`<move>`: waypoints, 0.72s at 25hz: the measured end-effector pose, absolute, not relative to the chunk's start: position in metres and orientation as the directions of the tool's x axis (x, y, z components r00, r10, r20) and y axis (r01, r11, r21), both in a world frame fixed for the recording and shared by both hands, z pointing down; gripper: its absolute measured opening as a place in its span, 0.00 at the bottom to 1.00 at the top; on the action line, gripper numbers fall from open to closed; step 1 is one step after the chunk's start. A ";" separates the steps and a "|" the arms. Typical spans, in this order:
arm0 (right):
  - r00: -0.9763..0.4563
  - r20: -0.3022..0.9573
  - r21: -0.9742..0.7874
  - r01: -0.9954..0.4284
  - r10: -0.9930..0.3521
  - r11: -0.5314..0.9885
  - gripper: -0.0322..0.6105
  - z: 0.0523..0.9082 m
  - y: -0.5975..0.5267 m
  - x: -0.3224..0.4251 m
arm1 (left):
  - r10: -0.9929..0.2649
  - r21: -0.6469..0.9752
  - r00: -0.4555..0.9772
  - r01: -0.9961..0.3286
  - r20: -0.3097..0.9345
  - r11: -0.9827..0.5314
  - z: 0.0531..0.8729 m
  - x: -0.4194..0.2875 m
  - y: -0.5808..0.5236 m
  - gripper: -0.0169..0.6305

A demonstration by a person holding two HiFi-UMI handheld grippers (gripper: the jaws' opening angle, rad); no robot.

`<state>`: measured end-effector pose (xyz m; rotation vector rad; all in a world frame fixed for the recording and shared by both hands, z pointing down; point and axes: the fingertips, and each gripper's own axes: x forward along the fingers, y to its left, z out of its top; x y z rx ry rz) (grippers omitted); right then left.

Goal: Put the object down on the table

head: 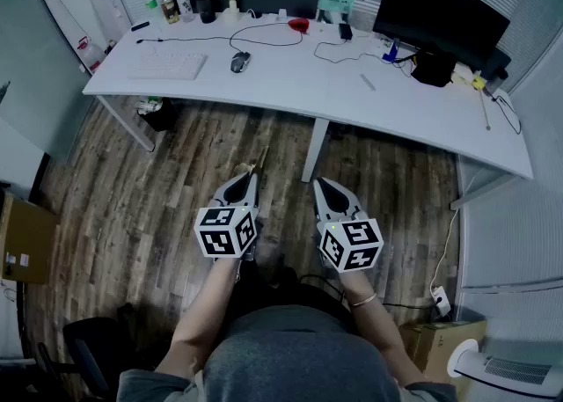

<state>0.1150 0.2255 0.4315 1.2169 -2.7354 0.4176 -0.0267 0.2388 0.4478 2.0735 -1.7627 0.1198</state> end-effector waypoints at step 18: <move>-0.686 0.205 -0.255 -0.726 -0.698 0.639 0.05 0.438 0.195 0.130 | -0.937 0.228 0.141 -0.971 0.320 -0.069 0.439 -0.029 0.210 0.07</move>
